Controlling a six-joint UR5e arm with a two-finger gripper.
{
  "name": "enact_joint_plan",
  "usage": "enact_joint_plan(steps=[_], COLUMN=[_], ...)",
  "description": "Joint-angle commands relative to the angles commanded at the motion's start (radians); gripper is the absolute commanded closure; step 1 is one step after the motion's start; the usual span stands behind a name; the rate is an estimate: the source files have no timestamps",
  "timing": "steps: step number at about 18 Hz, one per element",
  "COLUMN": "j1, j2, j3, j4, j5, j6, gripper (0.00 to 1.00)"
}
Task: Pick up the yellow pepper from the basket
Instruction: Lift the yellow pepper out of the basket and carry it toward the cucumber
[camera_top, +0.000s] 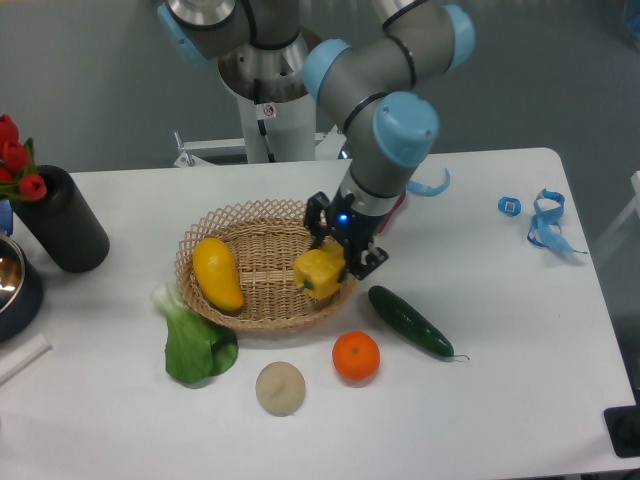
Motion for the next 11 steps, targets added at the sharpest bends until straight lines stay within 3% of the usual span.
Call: enact_joint_plan(steps=[3, 8, 11], j1=[0.037, 0.046, 0.075], j2=[-0.055, -0.15, -0.181], j3=[0.077, 0.207, 0.241], j4=[0.006, -0.009, -0.012], j5=[0.014, 0.15, 0.175], j6=[0.06, 0.078, 0.112], gripper=[0.7, 0.7, 0.71])
